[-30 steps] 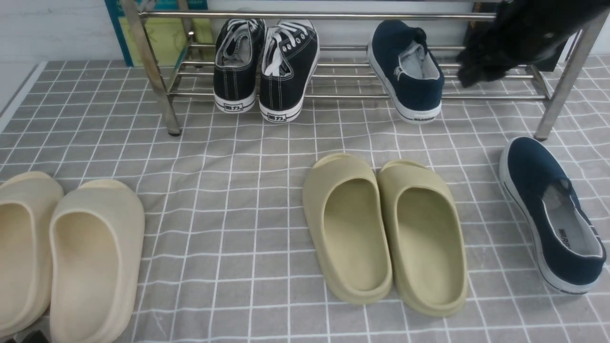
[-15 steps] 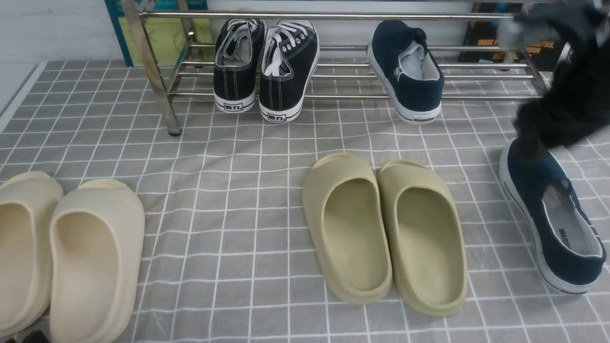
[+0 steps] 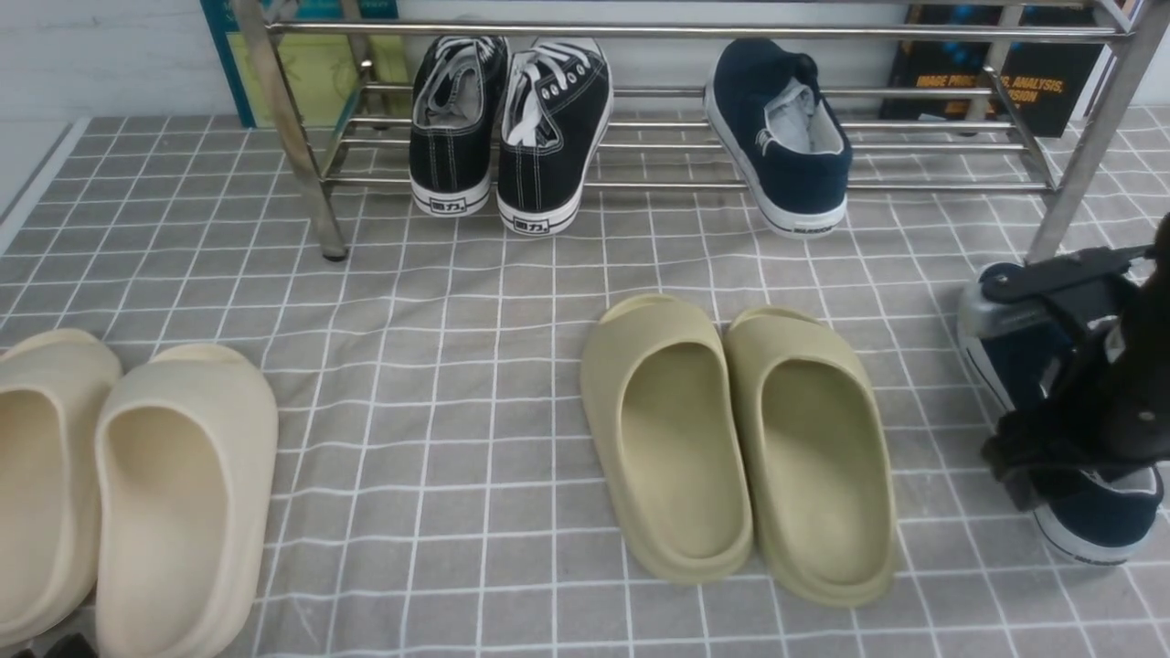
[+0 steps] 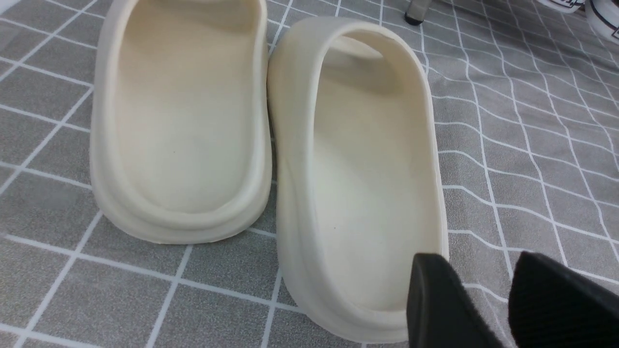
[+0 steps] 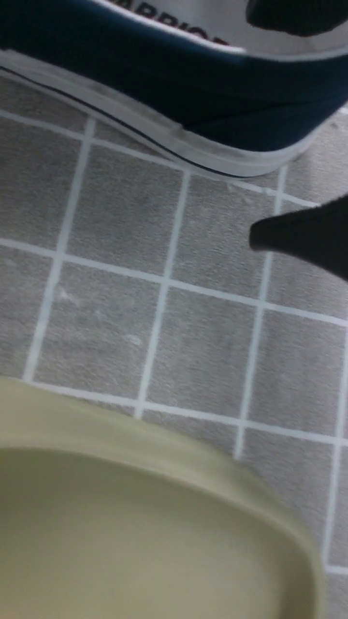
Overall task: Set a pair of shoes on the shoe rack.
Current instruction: Use the right arm to grab the shoe closest to it, then use the right arm to put a shoe into the shoe rack
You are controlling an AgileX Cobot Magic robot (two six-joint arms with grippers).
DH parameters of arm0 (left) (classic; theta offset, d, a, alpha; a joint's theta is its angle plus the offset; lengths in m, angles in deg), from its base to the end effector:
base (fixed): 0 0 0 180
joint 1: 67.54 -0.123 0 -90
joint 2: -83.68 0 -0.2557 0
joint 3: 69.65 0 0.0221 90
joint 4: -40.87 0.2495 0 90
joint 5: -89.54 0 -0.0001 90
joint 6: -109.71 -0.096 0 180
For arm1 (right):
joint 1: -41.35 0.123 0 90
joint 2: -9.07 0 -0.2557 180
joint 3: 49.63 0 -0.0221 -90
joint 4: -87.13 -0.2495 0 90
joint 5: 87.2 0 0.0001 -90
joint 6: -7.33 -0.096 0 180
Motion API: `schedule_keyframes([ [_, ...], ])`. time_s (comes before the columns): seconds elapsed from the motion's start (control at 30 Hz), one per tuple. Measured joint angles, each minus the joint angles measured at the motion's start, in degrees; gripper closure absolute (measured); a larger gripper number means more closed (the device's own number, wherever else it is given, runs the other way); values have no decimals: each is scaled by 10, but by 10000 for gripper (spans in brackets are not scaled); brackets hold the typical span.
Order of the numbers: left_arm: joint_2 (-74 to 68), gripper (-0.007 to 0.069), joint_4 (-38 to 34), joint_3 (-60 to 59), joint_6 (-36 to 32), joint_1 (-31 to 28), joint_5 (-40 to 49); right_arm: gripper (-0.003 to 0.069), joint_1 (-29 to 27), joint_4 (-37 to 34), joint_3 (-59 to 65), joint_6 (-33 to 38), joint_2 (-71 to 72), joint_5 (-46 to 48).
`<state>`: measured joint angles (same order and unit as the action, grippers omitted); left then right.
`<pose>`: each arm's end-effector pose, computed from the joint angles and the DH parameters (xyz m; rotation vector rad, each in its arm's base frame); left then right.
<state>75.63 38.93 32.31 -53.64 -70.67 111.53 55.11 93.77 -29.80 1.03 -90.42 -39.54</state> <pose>0.0854 0.0034 0.1680 -0.3454 1.8590 -0.1947 0.2858 0.0615 0.1792 -0.2875 2.8864 -0.0775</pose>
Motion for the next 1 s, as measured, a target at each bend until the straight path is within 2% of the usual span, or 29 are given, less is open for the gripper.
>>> schedule_keyframes([
  [0.2,0,386,0,0,0,0,0,145,0,22,0,-28,-44,-26],
  [0.27,0,386,0,0,0,0,0,211,0,27,0,-29,-52,-26],
  [0.3,0,386,0,0,0,0,0,267,0,34,0,-29,-53,-25],
  [0.33,0,386,0,0,0,0,0,267,0,35,0,-29,-53,-25],
  [0.4,0,386,0,0,0,0,0,435,0,61,0,-29,-53,-13],
  [0.43,0,386,0,0,0,0,0,464,0,63,0,-29,-53,-11],
  [0.47,0,386,0,0,0,0,0,562,0,71,-2,-29,-52,0],
  [0.5,0,386,0,0,0,0,0,607,0,72,-6,-29,-51,10],
  [0.6,0,386,0,0,0,0,0,622,0,65,-27,-24,-35,52],
  [0.73,0,386,0,0,0,0,0,622,0,22,-74,15,4,103],
  [1.0,0,386,0,0,0,0,0,622,0,-20,-182,63,-4,115],
])
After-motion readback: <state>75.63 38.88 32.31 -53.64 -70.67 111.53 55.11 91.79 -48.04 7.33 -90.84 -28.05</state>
